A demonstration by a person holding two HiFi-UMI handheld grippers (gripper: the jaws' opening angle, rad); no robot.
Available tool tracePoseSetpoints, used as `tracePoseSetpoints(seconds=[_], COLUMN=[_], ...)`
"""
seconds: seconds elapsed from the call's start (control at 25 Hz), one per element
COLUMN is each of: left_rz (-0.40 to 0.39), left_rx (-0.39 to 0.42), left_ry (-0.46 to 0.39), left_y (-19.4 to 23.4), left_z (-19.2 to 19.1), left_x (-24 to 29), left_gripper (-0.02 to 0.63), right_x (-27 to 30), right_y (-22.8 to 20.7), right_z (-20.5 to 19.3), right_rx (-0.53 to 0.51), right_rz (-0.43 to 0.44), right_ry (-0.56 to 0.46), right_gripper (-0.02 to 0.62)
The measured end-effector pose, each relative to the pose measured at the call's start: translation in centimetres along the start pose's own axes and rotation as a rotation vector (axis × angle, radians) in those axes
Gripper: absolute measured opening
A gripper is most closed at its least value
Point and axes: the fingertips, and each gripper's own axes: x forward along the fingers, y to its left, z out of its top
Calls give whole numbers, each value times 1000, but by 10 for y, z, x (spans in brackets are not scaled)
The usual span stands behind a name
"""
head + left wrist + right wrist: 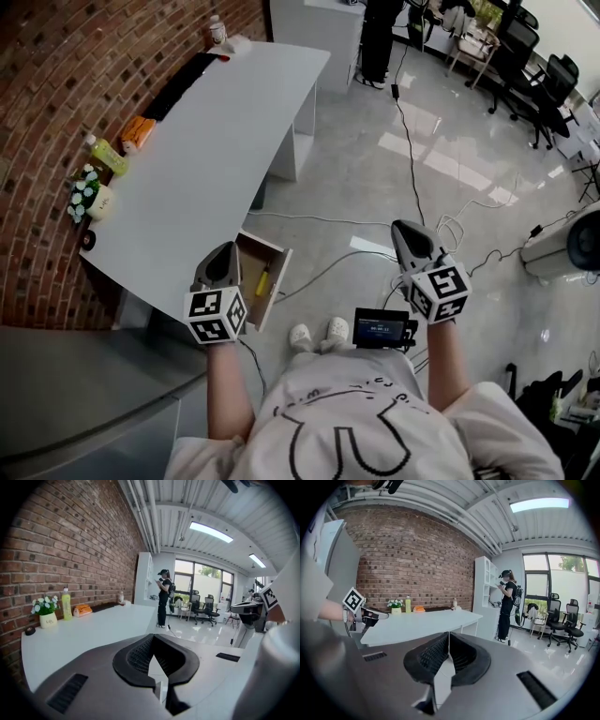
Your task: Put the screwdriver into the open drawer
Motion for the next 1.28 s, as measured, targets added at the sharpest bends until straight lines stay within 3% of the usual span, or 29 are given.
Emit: tracePoseSetpoints(seconds=[0.56, 1.28], left_rz=[-39, -44], left_rx=[108, 108], left_ry=[-191, -256], left_y=[-19, -29], left_z=[75, 89], left_x=[-13, -26], left_gripper=[12, 12], right_x=[-5, -16], right_y=[2, 12], right_z=[58, 62], right_rx=[-58, -63], right_rz=[4, 3], right_ry=[-145, -171], right_gripper=[19, 18])
